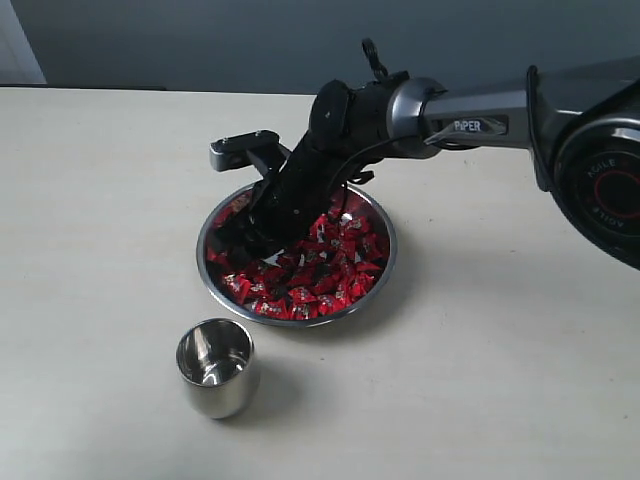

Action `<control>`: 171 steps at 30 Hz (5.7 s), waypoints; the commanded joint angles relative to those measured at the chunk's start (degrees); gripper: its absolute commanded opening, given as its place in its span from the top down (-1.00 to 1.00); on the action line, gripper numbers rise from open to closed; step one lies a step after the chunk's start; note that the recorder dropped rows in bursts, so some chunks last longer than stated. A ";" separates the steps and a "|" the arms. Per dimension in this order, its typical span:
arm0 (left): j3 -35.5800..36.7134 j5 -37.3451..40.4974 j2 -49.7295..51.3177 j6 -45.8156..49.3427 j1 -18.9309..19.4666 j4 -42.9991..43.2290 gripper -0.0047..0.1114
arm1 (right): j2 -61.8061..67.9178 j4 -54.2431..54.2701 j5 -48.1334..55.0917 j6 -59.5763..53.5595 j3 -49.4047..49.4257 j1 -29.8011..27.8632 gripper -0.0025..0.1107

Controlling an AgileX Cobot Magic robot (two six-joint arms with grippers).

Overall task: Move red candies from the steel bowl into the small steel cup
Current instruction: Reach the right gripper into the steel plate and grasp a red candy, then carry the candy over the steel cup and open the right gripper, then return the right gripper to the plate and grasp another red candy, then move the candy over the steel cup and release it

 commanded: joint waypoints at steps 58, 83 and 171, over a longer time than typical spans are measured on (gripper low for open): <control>0.14 -0.33 -0.26 -0.13 0.25 0.04 0.91 | -16.32 -9.40 26.07 -1.67 -0.21 11.74 0.76; 0.14 -0.33 -0.26 -0.13 0.25 0.04 0.91 | -8.78 -42.52 6.68 21.27 -0.21 6.87 0.31; 0.14 -0.33 -0.26 -0.13 0.25 0.04 0.91 | -16.85 -30.84 23.08 10.85 -0.22 15.13 0.26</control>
